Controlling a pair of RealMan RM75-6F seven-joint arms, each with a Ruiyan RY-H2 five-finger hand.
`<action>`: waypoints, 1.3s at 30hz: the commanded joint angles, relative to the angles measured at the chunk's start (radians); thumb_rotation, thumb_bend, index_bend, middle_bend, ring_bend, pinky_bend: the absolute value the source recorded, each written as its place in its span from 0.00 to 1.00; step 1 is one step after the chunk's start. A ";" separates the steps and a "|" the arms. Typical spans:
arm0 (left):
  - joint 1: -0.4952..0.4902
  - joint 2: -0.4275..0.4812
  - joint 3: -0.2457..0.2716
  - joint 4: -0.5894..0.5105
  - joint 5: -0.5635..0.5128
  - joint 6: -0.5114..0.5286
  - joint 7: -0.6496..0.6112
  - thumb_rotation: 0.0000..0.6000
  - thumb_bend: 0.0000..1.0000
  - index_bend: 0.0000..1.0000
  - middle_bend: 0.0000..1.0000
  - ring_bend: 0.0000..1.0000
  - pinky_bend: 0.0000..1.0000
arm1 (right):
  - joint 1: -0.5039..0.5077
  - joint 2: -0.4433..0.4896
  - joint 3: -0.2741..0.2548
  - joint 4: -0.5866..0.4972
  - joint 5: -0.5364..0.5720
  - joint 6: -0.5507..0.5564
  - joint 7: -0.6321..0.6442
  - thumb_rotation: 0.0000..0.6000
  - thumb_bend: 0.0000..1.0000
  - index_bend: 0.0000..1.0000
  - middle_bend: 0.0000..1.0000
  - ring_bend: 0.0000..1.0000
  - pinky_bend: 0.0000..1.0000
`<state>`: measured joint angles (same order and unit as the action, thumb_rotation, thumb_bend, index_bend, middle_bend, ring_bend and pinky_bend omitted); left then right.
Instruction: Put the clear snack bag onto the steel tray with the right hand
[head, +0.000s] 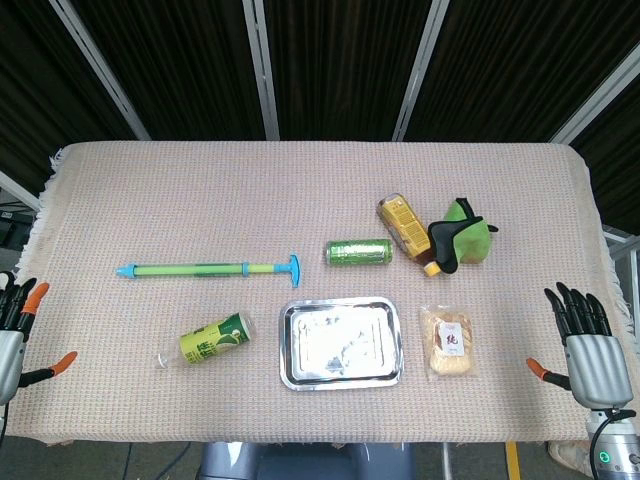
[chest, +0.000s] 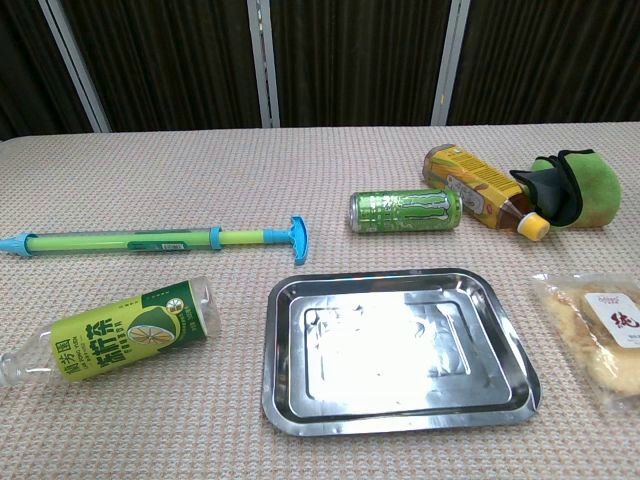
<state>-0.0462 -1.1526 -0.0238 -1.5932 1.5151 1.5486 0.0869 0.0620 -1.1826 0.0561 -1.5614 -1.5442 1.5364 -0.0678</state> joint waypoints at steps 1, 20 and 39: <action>0.001 0.000 0.000 0.000 0.001 0.001 -0.001 0.81 0.07 0.04 0.00 0.00 0.00 | 0.000 -0.001 -0.001 0.002 -0.001 0.000 0.002 1.00 0.01 0.00 0.00 0.00 0.04; 0.015 0.006 0.005 0.001 0.008 0.013 -0.004 0.81 0.07 0.05 0.00 0.00 0.00 | -0.008 0.005 -0.011 0.012 -0.015 0.004 0.019 1.00 0.01 0.00 0.00 0.00 0.04; 0.001 0.006 0.000 -0.007 0.007 -0.011 0.019 0.81 0.07 0.05 0.00 0.00 0.00 | 0.036 0.041 -0.028 -0.033 -0.046 -0.072 0.021 1.00 0.01 0.00 0.00 0.00 0.04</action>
<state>-0.0447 -1.1459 -0.0230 -1.6011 1.5216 1.5368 0.1064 0.0889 -1.1506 0.0319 -1.5839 -1.5859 1.4784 -0.0452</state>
